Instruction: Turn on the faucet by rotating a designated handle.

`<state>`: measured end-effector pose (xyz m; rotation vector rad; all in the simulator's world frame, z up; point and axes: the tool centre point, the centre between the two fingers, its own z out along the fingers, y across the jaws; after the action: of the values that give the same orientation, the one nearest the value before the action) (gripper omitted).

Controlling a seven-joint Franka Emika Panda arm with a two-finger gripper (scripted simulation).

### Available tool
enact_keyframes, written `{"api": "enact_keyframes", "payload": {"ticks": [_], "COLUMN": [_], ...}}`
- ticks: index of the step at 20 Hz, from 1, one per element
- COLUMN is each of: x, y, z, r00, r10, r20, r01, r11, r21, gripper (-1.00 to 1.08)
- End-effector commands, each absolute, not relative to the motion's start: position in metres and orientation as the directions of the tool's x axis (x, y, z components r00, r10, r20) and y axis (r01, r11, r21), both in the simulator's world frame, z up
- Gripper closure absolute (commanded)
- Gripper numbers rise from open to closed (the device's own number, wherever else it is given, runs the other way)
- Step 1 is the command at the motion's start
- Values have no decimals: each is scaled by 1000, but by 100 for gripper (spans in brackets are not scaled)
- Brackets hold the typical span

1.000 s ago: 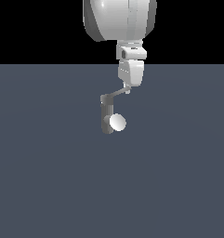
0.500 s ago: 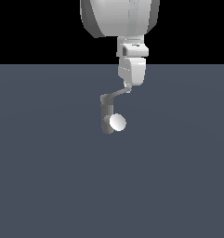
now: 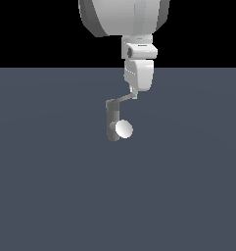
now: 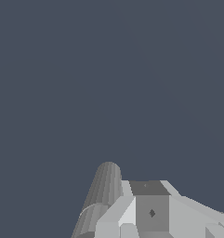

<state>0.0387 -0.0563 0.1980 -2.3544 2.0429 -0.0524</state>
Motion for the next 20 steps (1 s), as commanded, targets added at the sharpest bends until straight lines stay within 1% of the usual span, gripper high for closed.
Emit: {"api": "enact_keyframes", "payload": {"ticks": [1, 11, 12, 13, 20], "x": [24, -10, -10, 3, -13], "y": [-48, -36, -36, -42, -2], "z": [187, 182, 182, 197, 189], "r00": [146, 139, 139, 134, 136], "r10": [-989, -990, -990, -991, -991], "r20": [2, 0, 0, 10, 5], "r01": [-989, -990, -990, -990, -991], "r11": [-146, -139, -139, -134, -136], "r21": [-15, -1, -1, -37, -18], "gripper": [108, 108, 108, 108, 108]}}
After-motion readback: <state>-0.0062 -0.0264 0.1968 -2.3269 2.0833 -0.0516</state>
